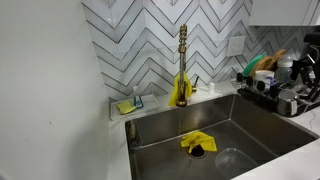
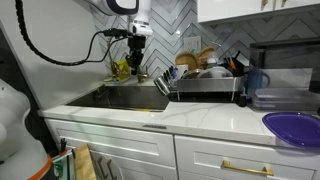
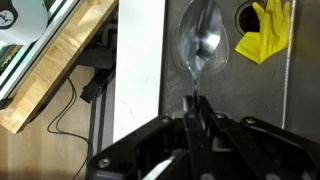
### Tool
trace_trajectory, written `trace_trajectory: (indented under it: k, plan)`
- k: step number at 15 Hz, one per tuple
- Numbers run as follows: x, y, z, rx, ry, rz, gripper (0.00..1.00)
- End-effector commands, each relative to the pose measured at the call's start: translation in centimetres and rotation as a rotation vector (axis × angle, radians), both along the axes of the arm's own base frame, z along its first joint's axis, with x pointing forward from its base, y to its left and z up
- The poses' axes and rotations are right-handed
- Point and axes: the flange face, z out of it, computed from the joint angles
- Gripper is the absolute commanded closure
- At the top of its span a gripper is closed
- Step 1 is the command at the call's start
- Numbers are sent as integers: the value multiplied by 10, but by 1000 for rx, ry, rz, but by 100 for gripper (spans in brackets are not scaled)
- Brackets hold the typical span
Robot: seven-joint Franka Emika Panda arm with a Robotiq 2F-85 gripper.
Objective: Open the tap, pick up the silver spoon on the counter, rinse it with the running water and then put it back on the counter
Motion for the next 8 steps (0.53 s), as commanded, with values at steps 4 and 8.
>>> trace_trajectory:
  k: [4,8]
  plan:
    - [27,76,-34,5,73,168,98]
    - [51,134,-71,22,70,223,98]
